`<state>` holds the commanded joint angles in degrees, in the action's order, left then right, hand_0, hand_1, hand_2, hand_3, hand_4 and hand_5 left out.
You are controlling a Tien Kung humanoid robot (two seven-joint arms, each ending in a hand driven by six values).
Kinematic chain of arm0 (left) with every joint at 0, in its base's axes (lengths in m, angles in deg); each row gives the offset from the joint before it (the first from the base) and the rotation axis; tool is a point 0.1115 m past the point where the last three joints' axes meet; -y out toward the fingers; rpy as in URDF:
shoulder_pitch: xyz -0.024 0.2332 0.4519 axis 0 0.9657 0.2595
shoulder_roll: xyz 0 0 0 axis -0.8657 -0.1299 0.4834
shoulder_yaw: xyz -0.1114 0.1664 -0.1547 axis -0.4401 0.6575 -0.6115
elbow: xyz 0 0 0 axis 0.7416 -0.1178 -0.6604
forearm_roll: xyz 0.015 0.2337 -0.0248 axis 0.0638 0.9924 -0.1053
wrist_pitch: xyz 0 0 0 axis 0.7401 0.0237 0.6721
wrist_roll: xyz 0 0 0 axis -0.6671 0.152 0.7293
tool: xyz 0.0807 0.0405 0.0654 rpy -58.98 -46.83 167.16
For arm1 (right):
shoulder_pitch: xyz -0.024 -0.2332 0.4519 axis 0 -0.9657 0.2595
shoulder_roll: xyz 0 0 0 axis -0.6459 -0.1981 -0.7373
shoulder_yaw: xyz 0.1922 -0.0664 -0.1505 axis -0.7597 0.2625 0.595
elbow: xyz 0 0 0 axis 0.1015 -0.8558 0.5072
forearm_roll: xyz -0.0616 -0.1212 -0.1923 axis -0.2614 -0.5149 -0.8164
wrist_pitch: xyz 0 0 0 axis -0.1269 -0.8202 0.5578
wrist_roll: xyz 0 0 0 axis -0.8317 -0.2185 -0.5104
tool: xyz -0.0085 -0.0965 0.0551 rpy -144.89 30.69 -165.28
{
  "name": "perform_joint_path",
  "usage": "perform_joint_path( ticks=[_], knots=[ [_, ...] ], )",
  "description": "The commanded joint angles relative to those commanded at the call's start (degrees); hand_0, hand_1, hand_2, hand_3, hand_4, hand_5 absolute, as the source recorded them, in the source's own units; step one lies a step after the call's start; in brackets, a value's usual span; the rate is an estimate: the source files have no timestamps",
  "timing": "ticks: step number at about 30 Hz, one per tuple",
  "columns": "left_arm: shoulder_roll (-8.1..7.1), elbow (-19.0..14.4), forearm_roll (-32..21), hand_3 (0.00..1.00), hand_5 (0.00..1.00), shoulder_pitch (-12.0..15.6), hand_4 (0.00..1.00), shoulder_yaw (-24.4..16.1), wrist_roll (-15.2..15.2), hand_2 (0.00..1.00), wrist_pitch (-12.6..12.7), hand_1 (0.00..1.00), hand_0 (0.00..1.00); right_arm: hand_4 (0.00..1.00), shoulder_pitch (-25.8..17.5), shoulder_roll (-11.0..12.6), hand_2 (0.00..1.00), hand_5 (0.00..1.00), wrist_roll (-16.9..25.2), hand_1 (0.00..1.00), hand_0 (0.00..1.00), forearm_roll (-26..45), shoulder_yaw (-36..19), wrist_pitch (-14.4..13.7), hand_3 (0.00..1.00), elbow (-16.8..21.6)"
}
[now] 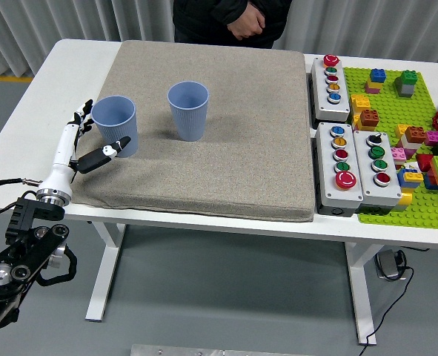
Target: Pick cup pour cup place
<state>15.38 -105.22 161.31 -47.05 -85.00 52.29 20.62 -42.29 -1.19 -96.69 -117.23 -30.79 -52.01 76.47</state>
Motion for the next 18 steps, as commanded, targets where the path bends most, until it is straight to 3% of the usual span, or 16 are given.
perform_joint_path(
  ticks=[3, 9, 11, 12, 14, 17, 18],
  knots=[
    [-0.64, -1.3, 0.0, 0.998, 0.427, 0.1, 0.998, -0.9, -0.2, 0.998, 0.6, 0.901, 0.846, 0.112, 0.0, 0.0, 0.682, 0.325, 0.0, 0.709, 0.700, 0.3, 0.2, -0.1, 0.645, 0.0],
    [-0.15, -4.6, 1.3, 0.998, 0.440, 0.7, 0.998, -5.2, -0.5, 0.998, 1.3, 0.886, 0.840, 0.111, 0.0, 0.0, 0.681, 0.326, 0.0, 0.709, 0.700, 0.1, 0.1, 0.0, 0.644, 0.0],
    [-0.06, -6.2, -0.7, 0.998, 0.440, 1.0, 0.998, -5.9, -1.7, 0.998, 3.1, 0.886, 0.840, 0.111, 0.0, 0.0, 0.681, 0.326, 0.0, 0.709, 0.700, 0.1, 0.1, 0.0, 0.644, 0.0],
    [-0.09, -6.9, -2.5, 0.906, 0.789, 1.0, 0.931, -5.8, -2.4, 0.921, 4.2, 0.782, 0.767, 0.111, -0.1, 0.0, 0.681, 0.329, 0.0, 0.709, 0.700, 0.1, 0.1, 0.0, 0.644, 0.0],
    [-0.21, -7.8, -6.2, 0.906, 0.789, 1.0, 0.931, -5.3, -3.5, 0.921, 5.6, 0.782, 0.767, 0.111, -0.1, 0.0, 0.681, 0.329, 0.0, 0.709, 0.700, 0.0, 0.0, 0.0, 0.644, 0.0],
    [0.29, -9.5, -13.5, 0.906, 0.789, 0.6, 0.931, -5.3, -5.8, 0.921, 4.4, 0.782, 0.767, 0.111, -0.2, -0.1, 0.681, 0.329, 0.0, 0.709, 0.700, -0.1, 0.1, 0.0, 0.644, 0.0],
    [0.56, -9.6, -15.7, 0.837, 0.998, 0.4, 0.831, -5.5, -6.5, 0.883, 3.7, 0.761, 0.747, 0.110, -0.2, -0.1, 0.679, 0.330, 0.0, 0.709, 0.700, -0.1, 0.1, 0.1, 0.644, 0.0]
  ],
)
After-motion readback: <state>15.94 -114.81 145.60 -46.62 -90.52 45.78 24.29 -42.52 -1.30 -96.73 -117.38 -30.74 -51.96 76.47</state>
